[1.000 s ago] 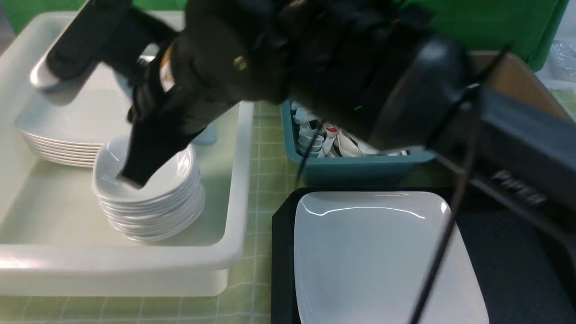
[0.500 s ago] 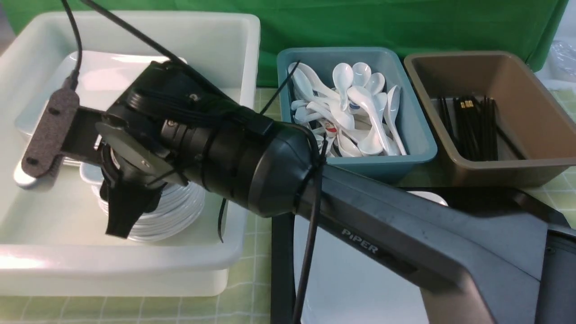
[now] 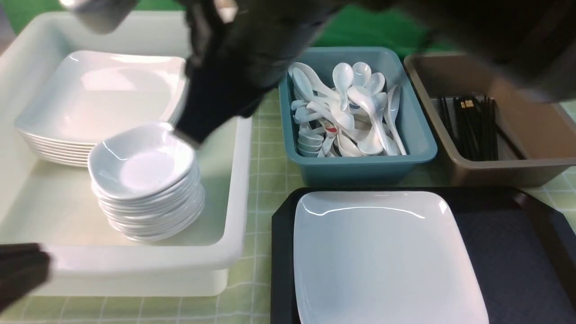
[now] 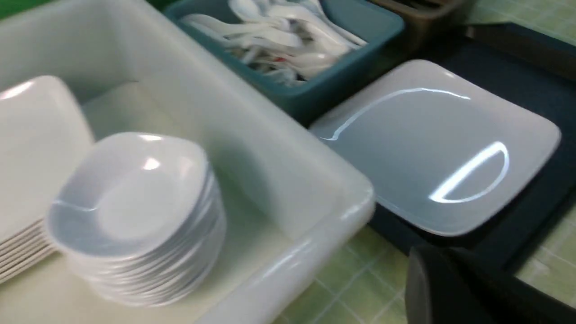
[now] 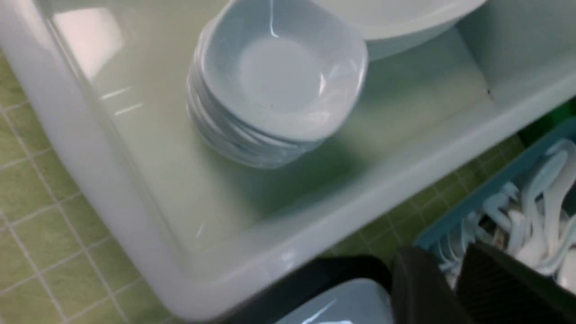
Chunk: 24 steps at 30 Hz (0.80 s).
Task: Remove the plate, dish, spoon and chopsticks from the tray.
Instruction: Use the left arm to grab a plate from the dinner plate
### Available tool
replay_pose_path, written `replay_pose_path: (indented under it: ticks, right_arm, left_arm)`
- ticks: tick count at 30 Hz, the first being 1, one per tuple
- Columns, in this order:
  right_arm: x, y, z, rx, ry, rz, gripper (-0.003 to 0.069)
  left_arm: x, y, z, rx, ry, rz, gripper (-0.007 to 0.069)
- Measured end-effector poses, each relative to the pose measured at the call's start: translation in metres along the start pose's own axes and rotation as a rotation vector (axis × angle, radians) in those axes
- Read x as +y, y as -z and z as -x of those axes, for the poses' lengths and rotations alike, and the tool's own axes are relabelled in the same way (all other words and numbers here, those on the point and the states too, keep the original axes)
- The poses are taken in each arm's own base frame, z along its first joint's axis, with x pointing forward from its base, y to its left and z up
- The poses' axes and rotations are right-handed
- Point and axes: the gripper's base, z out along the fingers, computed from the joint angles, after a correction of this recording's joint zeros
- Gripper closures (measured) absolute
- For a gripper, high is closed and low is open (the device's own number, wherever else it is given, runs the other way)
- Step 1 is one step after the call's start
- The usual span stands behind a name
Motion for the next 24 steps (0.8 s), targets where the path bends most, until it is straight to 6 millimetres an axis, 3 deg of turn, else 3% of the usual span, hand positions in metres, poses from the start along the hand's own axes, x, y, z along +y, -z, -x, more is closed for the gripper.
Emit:
replay_pose_path:
  ticks: [6, 11, 12, 13, 14, 16, 17, 19, 21, 24]
  right_arm:
    - [-0.005, 0.072, -0.102, 0.064, -0.169, 0.005, 0.0578]
    - [0.000, 0.091, -0.164, 0.099, -0.262, 0.002, 0.0578]
    - [0.002, 0.097, -0.190, 0.104, -0.303, 0.001, 0.0577]
    - [0.002, 0.097, -0.193, 0.104, -0.308, 0.001, 0.0577]
    - [0.005, 0.102, -0.217, 0.107, -0.354, -0.002, 0.0577]
    - [0.007, 0.110, -0.241, 0.083, -0.407, -0.003, 0.0576]
    - [0.007, 0.108, -0.242, 0.090, -0.409, -0.003, 0.0576]
    - [0.008, 0.118, -0.267, 0.040, -0.462, 0.000, 0.0573]
    - [0.009, 0.126, -0.285, -0.015, -0.507, 0.007, 0.0570]
    - [0.009, 0.132, -0.295, -0.059, -0.530, 0.013, 0.0569]
  left_arm:
    - [-0.001, -0.088, 0.016, 0.193, -0.100, -0.249, 0.0604]
    - [-0.018, -0.141, 0.016, 0.319, -0.220, -0.343, 0.0604]
    - [-0.030, -0.163, 0.012, 0.390, -0.296, -0.387, 0.0604]
    - [-0.034, -0.169, 0.010, 0.408, -0.314, -0.403, 0.0604]
    - [-0.051, -0.190, 0.003, 0.482, -0.407, -0.453, 0.0602]
    - [-0.071, -0.213, -0.004, 0.549, -0.525, -0.496, 0.0589]
    - [-0.074, -0.216, -0.004, 0.553, -0.529, -0.502, 0.0587]
    - [-0.092, -0.243, -0.013, 0.601, -0.667, -0.513, 0.0540]
    - [-0.099, -0.267, -0.023, 0.633, -0.716, -0.483, 0.0454]
    - [-0.100, -0.279, -0.029, 0.647, -0.730, -0.461, 0.0369]
